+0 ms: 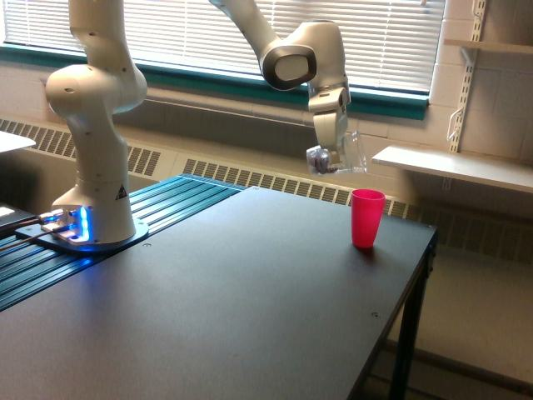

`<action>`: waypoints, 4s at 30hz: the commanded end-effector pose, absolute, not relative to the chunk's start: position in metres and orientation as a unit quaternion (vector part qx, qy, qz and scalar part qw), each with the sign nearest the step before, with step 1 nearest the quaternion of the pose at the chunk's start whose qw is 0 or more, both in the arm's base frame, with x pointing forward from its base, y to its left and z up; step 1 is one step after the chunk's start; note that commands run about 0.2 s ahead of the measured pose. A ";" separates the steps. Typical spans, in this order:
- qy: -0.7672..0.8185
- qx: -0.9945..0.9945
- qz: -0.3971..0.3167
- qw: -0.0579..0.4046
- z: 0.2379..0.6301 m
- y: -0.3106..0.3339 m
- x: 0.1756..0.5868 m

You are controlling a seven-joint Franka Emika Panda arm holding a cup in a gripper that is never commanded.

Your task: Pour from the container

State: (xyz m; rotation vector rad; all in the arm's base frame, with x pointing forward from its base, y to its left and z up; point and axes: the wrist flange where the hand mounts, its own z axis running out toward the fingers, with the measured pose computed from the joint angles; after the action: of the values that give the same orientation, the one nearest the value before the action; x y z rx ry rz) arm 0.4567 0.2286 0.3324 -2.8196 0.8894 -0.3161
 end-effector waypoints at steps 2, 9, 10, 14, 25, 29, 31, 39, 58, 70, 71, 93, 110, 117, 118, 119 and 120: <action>0.321 -0.938 -0.094 0.090 0.327 0.251 0.451; 0.321 -0.940 -0.080 0.084 0.316 0.261 0.447; 0.322 -0.940 -0.079 0.082 0.315 0.263 0.447; 0.324 -0.940 -0.074 0.081 0.311 0.265 0.449; 0.338 -0.938 -0.057 0.058 0.292 0.259 0.459; 0.348 -0.935 -0.051 0.051 0.288 0.257 0.465; 0.351 -0.934 -0.051 0.048 0.287 0.257 0.467; 0.358 -0.931 -0.048 0.043 0.285 0.261 0.473; 0.338 -0.939 -0.039 0.054 0.297 0.296 0.463; 0.374 -0.926 -0.005 0.039 0.310 0.286 0.483; 0.378 -0.925 -0.004 0.040 0.311 0.285 0.485; 0.395 -0.918 0.027 0.032 0.294 0.285 0.485; 0.424 -0.903 0.066 0.006 0.298 0.286 0.489; 0.419 -0.905 0.068 0.006 0.299 0.292 0.488; 0.420 -0.905 0.070 0.007 0.299 0.293 0.488; 0.422 -0.904 0.073 0.007 0.299 0.293 0.488; 0.424 -0.902 0.075 0.006 0.298 0.293 0.487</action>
State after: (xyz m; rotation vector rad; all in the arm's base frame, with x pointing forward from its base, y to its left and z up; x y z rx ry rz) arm 0.4902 0.2870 0.2996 -2.8308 1.3022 0.2010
